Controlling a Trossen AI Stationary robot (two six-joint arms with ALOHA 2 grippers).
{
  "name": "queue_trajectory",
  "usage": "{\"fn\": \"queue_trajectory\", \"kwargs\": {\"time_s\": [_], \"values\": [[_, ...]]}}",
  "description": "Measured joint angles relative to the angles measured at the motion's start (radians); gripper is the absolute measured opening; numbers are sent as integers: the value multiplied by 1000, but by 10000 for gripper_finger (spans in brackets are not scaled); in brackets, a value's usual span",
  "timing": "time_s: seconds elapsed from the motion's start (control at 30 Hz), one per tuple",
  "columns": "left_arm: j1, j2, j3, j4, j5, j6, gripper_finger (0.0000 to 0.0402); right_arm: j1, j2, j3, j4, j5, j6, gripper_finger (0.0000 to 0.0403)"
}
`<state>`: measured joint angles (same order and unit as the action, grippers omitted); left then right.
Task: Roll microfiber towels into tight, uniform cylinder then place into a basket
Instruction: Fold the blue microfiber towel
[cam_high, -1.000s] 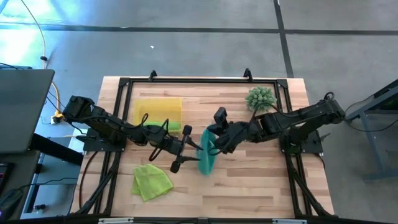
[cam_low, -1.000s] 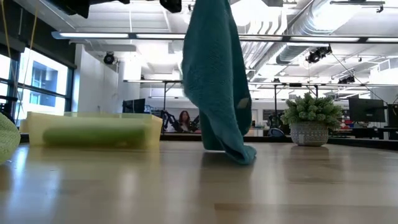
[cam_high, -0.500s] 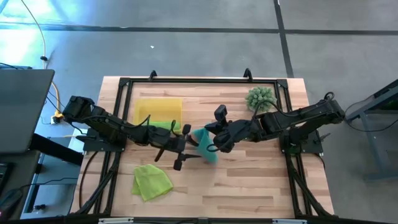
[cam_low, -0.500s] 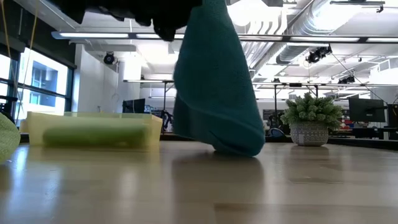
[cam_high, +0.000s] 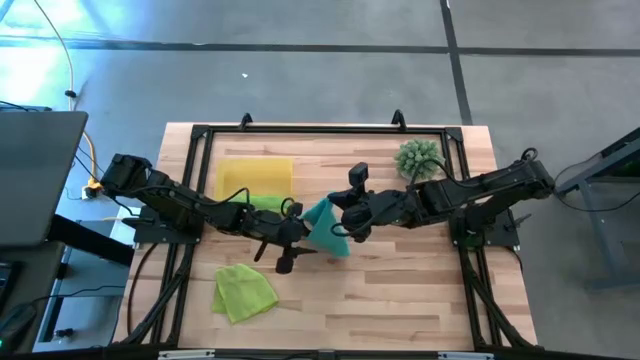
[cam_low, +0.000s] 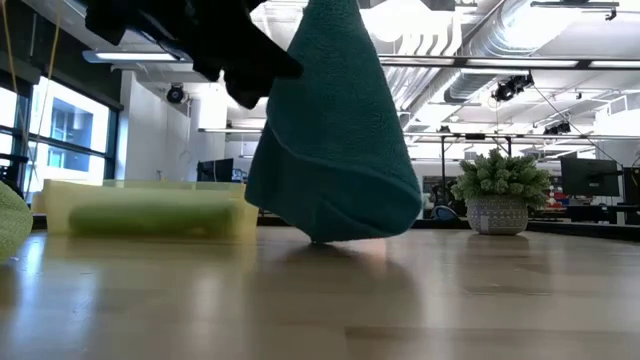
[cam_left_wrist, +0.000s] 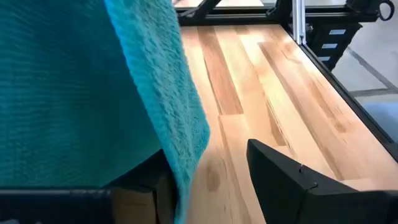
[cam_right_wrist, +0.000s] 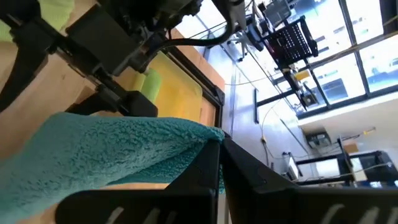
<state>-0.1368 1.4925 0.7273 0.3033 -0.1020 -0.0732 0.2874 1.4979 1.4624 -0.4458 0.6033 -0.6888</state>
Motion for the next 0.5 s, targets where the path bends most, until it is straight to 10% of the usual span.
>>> {"fn": "queue_trajectory", "kwargs": {"time_s": [0.33,0.5], "values": [[0,0,0,-19,-1,-27,18,0,0,0,-1,-6,18,0],[-12,0,0,-211,-125,-259,10,0,0,0,-18,-10,48,0]]}}
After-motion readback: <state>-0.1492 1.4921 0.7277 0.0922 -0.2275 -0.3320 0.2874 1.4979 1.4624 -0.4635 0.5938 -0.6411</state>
